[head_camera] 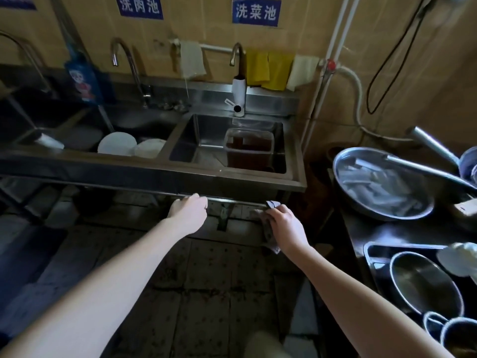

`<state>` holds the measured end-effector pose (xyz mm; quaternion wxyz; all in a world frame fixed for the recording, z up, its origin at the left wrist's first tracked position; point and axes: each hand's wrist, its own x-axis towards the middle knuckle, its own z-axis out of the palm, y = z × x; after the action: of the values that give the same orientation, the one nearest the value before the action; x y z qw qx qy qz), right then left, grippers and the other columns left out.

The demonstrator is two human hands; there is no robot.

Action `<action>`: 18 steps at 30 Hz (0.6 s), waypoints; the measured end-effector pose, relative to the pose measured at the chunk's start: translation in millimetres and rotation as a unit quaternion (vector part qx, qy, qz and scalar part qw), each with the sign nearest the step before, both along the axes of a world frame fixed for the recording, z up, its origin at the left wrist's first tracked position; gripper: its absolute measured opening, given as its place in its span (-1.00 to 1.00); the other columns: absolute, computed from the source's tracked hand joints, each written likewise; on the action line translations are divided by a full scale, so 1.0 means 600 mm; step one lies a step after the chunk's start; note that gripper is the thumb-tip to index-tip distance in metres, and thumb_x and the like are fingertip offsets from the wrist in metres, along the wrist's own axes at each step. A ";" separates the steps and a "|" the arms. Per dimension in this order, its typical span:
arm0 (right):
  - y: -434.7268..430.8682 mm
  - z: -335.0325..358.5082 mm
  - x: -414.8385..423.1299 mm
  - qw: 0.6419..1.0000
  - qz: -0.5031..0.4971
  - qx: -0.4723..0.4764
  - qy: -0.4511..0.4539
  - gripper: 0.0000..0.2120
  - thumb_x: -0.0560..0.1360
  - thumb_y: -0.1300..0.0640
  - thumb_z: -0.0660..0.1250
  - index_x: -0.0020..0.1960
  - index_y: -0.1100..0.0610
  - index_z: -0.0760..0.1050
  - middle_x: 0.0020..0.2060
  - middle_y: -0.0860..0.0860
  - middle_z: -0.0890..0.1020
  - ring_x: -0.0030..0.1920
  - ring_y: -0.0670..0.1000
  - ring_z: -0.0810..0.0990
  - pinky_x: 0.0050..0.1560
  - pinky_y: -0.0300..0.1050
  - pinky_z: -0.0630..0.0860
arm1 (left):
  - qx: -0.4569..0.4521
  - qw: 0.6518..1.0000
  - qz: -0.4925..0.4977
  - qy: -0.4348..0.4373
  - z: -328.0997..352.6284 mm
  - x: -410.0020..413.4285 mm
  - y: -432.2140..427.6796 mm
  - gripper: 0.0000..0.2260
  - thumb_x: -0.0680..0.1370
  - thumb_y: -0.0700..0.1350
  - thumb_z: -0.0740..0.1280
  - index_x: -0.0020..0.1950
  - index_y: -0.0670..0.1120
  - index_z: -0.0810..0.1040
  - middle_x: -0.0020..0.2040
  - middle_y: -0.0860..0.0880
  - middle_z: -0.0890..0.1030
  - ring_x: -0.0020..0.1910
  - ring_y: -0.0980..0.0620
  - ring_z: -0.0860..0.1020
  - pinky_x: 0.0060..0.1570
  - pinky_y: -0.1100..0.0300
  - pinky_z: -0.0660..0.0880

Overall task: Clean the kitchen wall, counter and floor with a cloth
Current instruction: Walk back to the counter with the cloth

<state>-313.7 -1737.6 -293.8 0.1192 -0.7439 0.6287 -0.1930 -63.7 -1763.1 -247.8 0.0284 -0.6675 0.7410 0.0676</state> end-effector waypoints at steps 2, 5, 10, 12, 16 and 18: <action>-0.033 0.001 0.001 1.000 -0.004 0.004 0.005 -0.70 0.49 0.23 0.28 0.22 0.14 0.52 0.07 0.11 0.51 0.08 0.13 0.52 -0.01 0.00 0.54 | -0.004 1.000 -0.001 -0.003 0.003 0.003 -0.029 -0.80 0.60 -0.16 0.11 0.12 -0.04 0.49 0.13 -0.07 0.51 0.07 -0.11 0.52 0.03 0.07 0.38; -0.105 -0.006 -0.001 1.000 -0.006 0.001 0.005 -0.72 0.52 0.25 0.24 0.22 0.15 0.53 0.08 0.11 0.52 0.08 0.14 0.53 -0.01 -0.02 0.54 | -0.005 1.000 0.011 -0.005 -0.001 0.003 -0.097 -0.80 0.59 -0.17 0.11 0.10 -0.04 0.49 0.13 -0.07 0.50 0.08 -0.11 0.50 0.06 0.06 0.36; -0.235 -0.022 -0.016 1.000 -0.013 0.018 0.005 -0.71 0.52 0.27 0.25 0.23 0.14 0.52 0.08 0.10 0.52 0.06 0.12 0.55 -0.03 -0.08 0.53 | 0.006 0.999 0.032 0.003 -0.017 -0.011 -0.211 -0.79 0.60 -0.16 0.12 0.13 -0.05 0.50 0.16 -0.05 0.48 0.07 -0.11 0.51 0.03 0.09 0.36; -0.279 -0.030 -0.024 0.999 -0.017 0.030 0.006 -0.68 0.51 0.28 0.27 0.25 0.13 0.50 0.07 0.09 0.52 0.05 0.12 0.55 -0.04 -0.09 0.54 | 0.017 0.999 0.036 0.011 -0.025 -0.023 -0.249 -0.80 0.59 -0.17 0.12 0.11 -0.04 0.50 0.14 -0.05 0.48 0.04 -0.13 0.53 -0.03 0.11 0.38; -0.351 -0.046 -0.033 0.998 -0.017 0.054 -0.001 -0.70 0.53 0.30 0.23 0.24 0.15 0.50 0.05 0.10 0.50 0.01 0.13 0.55 -0.07 -0.06 0.55 | 0.029 0.999 0.040 0.017 -0.035 -0.044 -0.315 -0.79 0.60 -0.17 0.12 0.11 -0.03 0.51 0.12 -0.03 0.49 0.00 -0.12 0.53 -0.06 0.13 0.42; -0.382 -0.056 -0.034 0.998 -0.020 0.064 -0.007 -0.71 0.53 0.31 0.22 0.23 0.17 0.51 0.04 0.11 0.50 -0.02 0.14 0.55 -0.08 -0.03 0.57 | 0.035 0.998 0.046 0.023 -0.043 -0.050 -0.339 -0.80 0.59 -0.16 0.12 0.09 -0.01 0.51 0.12 -0.01 0.50 0.00 -0.12 0.54 -0.05 0.14 0.43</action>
<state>-333.8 -1966.9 -327.6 0.1669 -0.7207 0.6535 -0.1603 -93.8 -1966.5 -273.4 0.0318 -0.6978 0.7071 0.1102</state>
